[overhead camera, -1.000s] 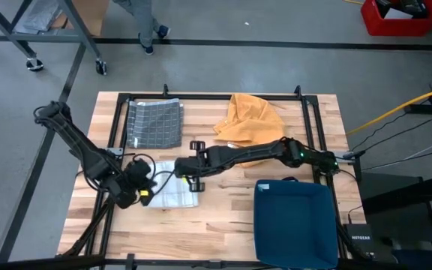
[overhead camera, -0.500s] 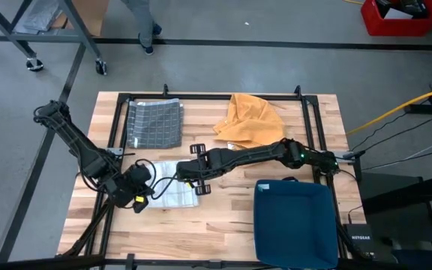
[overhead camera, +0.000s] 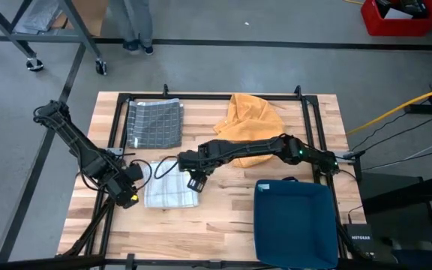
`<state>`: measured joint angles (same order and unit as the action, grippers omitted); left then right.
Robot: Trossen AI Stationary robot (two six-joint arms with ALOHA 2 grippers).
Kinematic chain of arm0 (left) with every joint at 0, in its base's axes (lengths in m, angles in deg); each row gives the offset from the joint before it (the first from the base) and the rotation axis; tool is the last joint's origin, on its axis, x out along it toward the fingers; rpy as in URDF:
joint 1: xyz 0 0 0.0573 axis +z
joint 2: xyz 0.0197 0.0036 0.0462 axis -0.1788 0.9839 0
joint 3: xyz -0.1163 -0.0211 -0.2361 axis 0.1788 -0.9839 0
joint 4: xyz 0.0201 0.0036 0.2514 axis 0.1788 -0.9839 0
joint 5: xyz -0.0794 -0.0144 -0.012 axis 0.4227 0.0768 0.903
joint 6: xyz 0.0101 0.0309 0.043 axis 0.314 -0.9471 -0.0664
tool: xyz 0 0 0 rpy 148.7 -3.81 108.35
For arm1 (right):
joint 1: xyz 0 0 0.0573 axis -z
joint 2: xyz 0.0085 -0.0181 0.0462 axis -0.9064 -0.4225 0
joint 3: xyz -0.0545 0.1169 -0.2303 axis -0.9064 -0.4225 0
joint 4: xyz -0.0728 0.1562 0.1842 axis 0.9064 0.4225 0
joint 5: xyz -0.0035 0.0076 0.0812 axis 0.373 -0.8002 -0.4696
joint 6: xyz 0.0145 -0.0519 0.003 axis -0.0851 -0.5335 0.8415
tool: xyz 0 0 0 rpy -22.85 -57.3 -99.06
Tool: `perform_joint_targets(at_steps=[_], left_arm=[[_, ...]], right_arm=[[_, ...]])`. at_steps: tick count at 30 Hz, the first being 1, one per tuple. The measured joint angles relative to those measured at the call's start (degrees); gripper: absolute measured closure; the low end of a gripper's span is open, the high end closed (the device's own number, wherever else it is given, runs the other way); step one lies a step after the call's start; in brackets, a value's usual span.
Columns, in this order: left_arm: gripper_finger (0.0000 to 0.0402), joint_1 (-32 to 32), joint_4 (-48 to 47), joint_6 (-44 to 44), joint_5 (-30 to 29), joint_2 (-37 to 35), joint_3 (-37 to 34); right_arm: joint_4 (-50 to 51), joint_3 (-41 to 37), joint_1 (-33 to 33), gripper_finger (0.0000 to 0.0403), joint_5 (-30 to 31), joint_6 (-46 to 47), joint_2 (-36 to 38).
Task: Fold towel
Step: Stack the white towel on top of the gray towel
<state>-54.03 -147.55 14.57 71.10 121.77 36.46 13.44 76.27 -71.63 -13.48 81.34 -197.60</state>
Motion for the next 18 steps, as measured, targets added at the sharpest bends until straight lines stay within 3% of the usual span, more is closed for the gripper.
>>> perform_joint_targets(at_steps=[3,5,11,18], left_arm=[[0.0222,0.0,0.0,7.6,1.9,0.0,0.0],[0.0216,-0.3,1.0,11.7,2.2,0.0,-0.2],[0.0213,-1.5,10.2,19.7,2.2,0.1,-5.4],[0.0213,-1.7,14.8,27.6,2.0,0.2,-11.7]], right_arm=[[2.7,0.0,0.3,0.0213,-9.4,5.5,0.0],[3.0,0.0,0.2,0.0213,-12.1,5.7,-0.1],[-3.8,-3.6,-1.8,0.0214,-12.8,6.0,-0.4],[-11.1,-9.2,-1.5,0.0214,-10.4,15.9,-0.3]])
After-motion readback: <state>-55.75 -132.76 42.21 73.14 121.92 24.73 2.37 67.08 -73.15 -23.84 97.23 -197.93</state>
